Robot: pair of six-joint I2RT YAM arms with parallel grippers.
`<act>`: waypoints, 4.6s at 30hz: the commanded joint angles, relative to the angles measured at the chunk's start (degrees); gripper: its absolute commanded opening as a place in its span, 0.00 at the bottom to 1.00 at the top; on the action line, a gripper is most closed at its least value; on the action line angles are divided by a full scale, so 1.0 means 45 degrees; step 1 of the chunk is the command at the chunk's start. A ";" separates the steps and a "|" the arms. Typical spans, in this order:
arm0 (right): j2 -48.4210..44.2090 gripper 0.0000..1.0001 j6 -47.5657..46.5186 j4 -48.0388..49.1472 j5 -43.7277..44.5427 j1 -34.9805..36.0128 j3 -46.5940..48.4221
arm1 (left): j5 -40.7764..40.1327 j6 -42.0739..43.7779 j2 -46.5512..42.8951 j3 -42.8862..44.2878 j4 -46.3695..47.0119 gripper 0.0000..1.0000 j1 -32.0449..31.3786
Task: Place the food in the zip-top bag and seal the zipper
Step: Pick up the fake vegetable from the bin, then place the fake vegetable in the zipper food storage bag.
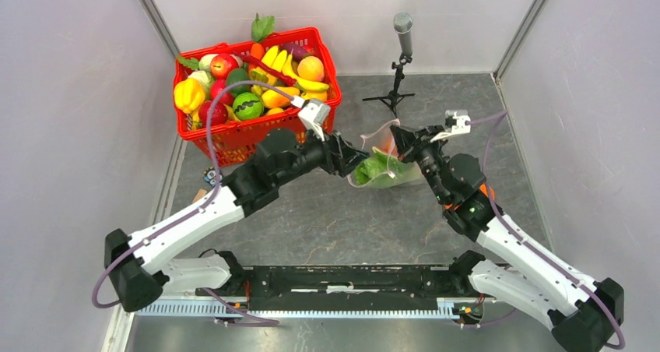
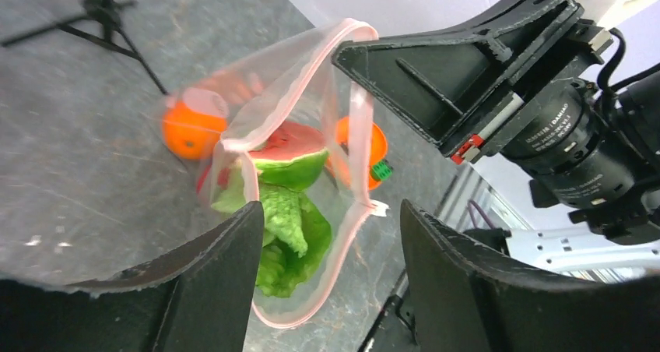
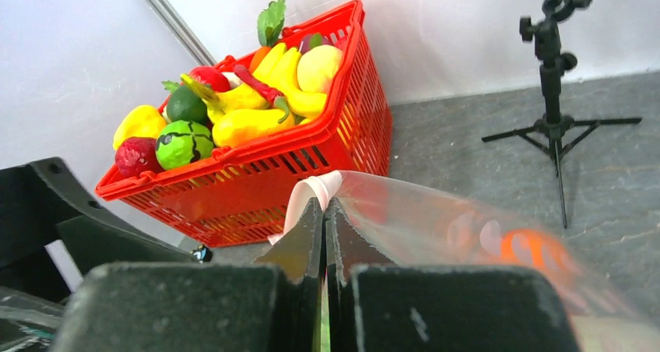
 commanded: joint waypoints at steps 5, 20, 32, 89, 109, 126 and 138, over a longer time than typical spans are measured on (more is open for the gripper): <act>-0.0396 0.00 -0.0797 0.0566 0.0529 0.0180 -0.0014 | -0.3623 0.2411 -0.0828 0.1794 -0.2799 0.78 0.1579; 0.0523 0.00 -0.0564 0.0241 -0.1710 0.0189 0.0321 | -0.3702 0.2605 0.1596 0.5802 -0.4975 0.82 0.4590; 0.0607 0.00 -0.0400 0.0688 -0.2088 0.0199 0.0308 | -0.6567 -0.0330 0.5759 0.8510 -0.5573 0.76 0.4911; 0.0391 0.02 -0.0094 0.1153 -0.1518 0.0189 -0.0514 | -0.7052 -0.0180 0.5798 0.7137 -0.3200 0.02 0.5051; 0.0272 0.02 -0.0114 0.1150 -0.1519 0.0194 -0.0475 | 0.0674 0.2469 0.0488 0.2600 -0.2513 0.02 0.5051; 0.0304 0.02 -0.0275 0.1016 -0.1401 0.0184 -0.0240 | 0.4355 0.3710 -0.3209 0.1611 -0.7509 0.02 0.5051; 0.0741 0.02 -0.0433 0.1014 -0.0995 0.0189 -0.0018 | 0.5772 0.4330 -0.4632 0.3569 -1.1914 0.02 0.5051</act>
